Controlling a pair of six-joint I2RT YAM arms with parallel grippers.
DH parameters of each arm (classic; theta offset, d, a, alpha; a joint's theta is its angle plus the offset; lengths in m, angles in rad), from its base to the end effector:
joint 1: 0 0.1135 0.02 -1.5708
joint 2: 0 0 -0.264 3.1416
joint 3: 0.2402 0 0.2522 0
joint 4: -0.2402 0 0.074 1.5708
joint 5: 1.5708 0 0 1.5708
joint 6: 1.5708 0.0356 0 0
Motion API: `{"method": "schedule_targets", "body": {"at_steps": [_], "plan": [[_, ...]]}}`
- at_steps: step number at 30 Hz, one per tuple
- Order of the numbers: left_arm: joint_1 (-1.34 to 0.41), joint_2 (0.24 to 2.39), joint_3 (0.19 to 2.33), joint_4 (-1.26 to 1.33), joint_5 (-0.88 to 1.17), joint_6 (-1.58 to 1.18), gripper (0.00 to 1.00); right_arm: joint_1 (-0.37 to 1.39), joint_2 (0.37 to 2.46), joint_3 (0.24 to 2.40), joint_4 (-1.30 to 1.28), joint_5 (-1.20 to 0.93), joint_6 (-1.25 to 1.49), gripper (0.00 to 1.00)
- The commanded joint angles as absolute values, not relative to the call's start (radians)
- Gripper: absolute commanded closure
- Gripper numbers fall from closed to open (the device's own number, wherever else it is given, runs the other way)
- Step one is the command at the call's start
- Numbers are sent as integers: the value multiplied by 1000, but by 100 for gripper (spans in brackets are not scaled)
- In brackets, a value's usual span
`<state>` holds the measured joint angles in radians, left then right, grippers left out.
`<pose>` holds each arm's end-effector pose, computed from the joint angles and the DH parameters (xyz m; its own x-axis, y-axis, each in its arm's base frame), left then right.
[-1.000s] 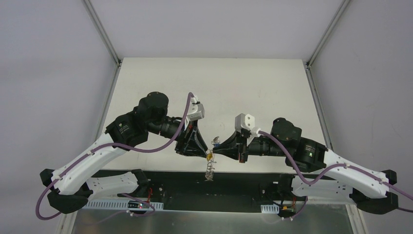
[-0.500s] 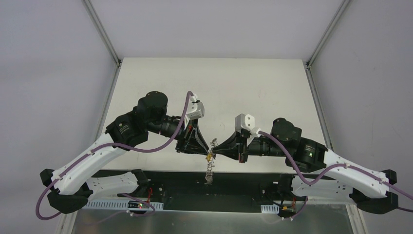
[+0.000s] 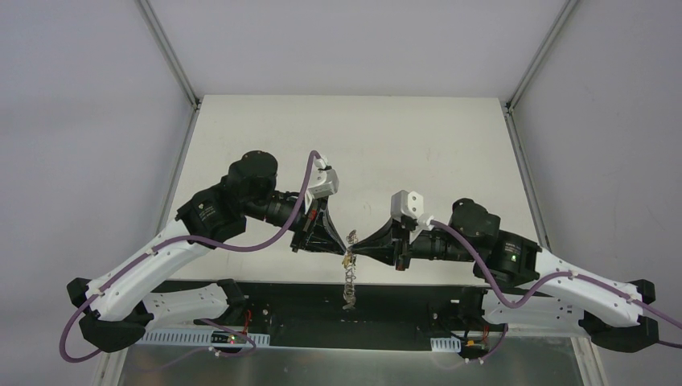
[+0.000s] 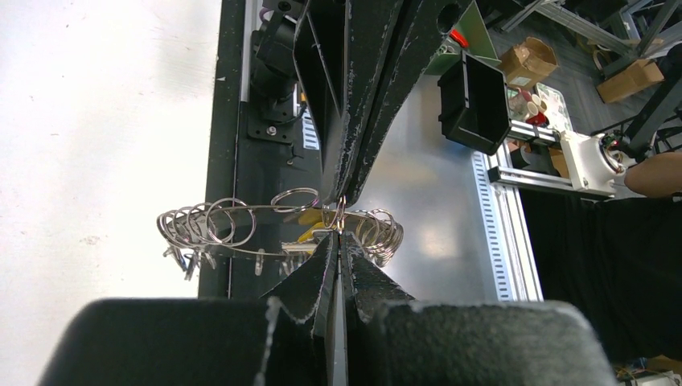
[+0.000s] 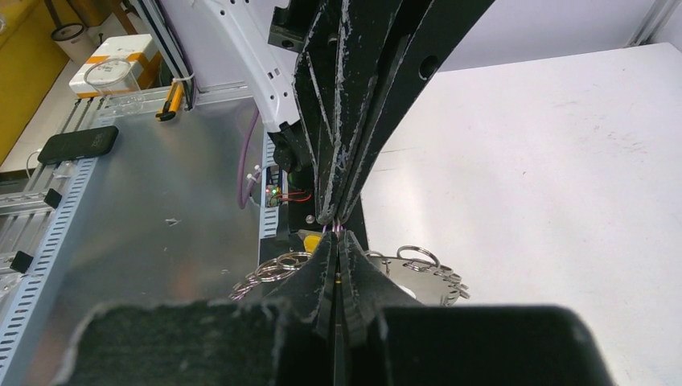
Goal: Put the keys on the keyring
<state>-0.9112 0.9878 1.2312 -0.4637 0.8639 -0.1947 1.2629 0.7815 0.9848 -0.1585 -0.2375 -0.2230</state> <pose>0.0967 -0.1689 0.4299 -0.3186 0.2059 -0.9252 0.9237 -0.1514 -0.3518 0.0432 0.1635 0.4125 0.2338 0.0260 -0.9719 -0.9698 0.0783 -0.2312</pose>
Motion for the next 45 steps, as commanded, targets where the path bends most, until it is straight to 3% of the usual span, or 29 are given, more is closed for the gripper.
{"method": "schedule_targets", "body": {"at_steps": [1, 27, 45], "plan": [[-924, 972, 1226, -427, 910, -186, 100, 1274, 745, 984, -12, -190, -236, 100], [-926, 992, 1230, -414, 925, -172, 100, 1320, 677, 905, 202, -156, -222, 100], [-926, 991, 1237, -374, 964, -179, 100, 1324, 718, 719, 723, -241, -238, 100]]}}
